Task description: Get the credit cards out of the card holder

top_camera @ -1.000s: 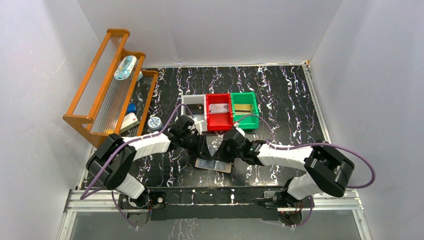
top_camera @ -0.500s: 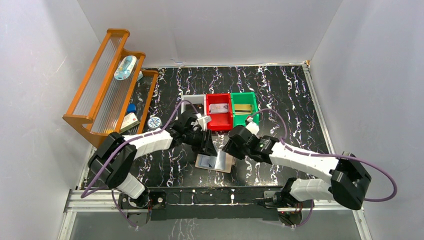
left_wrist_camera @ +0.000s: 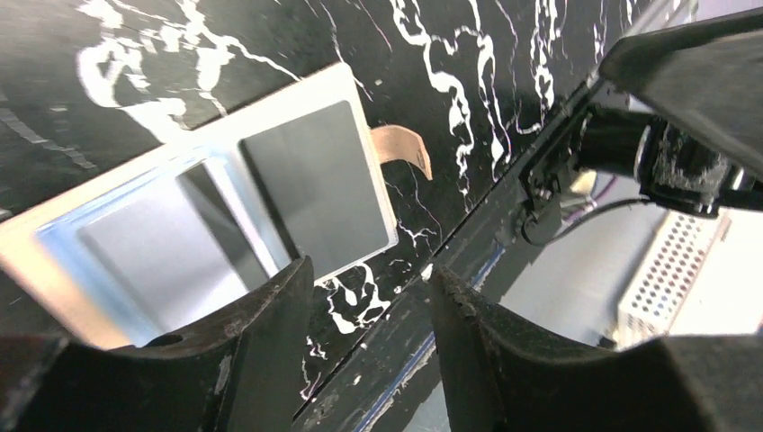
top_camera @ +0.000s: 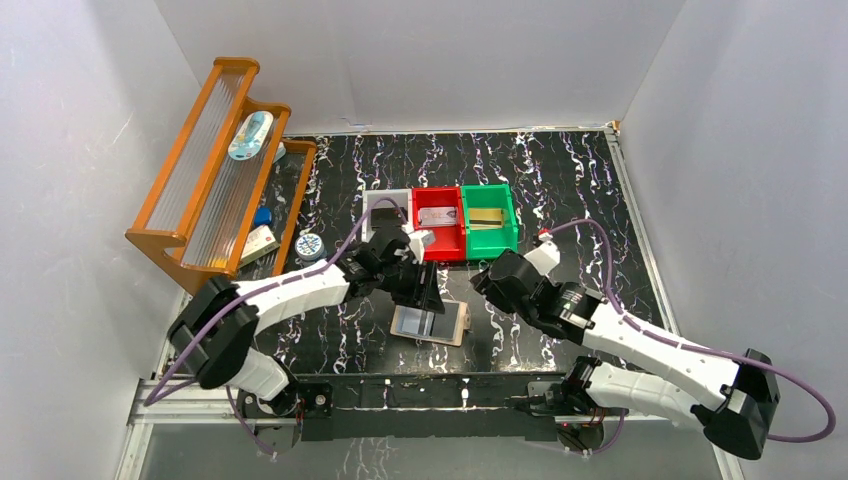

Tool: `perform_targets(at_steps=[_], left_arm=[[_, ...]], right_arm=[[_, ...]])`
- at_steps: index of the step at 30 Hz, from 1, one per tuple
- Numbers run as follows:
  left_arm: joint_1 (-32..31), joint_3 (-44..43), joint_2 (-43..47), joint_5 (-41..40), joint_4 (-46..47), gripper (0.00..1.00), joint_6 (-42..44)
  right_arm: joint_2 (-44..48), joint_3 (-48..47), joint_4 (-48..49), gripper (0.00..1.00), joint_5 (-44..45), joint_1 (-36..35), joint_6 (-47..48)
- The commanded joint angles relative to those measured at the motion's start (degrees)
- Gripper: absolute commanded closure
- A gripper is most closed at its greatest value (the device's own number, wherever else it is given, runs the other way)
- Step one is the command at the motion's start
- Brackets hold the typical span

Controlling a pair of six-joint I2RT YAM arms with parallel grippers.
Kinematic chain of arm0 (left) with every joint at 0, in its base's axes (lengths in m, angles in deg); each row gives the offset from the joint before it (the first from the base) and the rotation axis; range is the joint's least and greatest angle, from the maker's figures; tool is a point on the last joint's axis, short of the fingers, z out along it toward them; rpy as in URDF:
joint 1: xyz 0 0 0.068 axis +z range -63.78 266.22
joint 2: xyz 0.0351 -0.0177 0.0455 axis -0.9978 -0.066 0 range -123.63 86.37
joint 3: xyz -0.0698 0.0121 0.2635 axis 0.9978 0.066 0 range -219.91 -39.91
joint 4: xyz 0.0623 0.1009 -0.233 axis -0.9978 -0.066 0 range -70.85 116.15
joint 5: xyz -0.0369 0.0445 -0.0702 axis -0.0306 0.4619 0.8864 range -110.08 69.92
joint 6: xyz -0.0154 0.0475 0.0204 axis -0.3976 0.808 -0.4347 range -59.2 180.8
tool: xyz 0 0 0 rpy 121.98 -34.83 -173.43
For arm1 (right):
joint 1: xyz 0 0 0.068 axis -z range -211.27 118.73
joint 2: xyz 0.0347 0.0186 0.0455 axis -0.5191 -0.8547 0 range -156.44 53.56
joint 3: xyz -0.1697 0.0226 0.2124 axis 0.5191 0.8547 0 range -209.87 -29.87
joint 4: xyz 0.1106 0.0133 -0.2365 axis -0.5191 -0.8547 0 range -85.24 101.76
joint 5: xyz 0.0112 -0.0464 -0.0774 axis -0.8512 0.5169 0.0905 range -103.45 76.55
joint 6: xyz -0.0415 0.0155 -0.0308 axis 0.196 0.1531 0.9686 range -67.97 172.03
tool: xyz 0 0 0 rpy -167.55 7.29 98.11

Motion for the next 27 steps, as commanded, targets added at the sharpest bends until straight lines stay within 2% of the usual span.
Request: perform_targets(at_steps=[1, 7, 10, 13, 19, 24, 27], left_arm=[[0.4, -0.1, 7.3, -13.7, -6.7, 0.49, 1.2], [0.6, 0.9, 10.8, -21.6, -9.9, 0.49, -0.2], [0.7, 1.4, 11.8, -23.2, -10.2, 0.49, -1.2], [0.7, 1.8, 12.9, -25.3, -10.7, 0.49, -2.2], [0.7, 2.9, 15.7, -29.3, -11.8, 0.44, -3.3], [0.8, 3.9, 16.8, -30.6, -12.1, 0.42, -3.4], [0.8, 4.0, 15.9, -29.8, -12.0, 0.45, -3.3]], right_arm=[[1.9, 2.8, 5.3, 0.48, 1.8, 0.3, 0.9], [-2.2, 2.7, 13.0, 0.49, -6.9, 0.7, 6.9], [-6.3, 1.8, 15.7, 0.54, -12.7, 1.1, 8.9], [-10.6, 1.7, 17.8, 0.58, -17.5, 1.4, 8.7], [-15.7, 2.1, 20.0, 0.59, -24.7, 2.1, 9.0], [-18.6, 2.6, 24.9, 0.59, -30.3, 3.0, 10.5], [-21.1, 4.0, 29.3, 0.61, -35.3, 4.7, 9.6]])
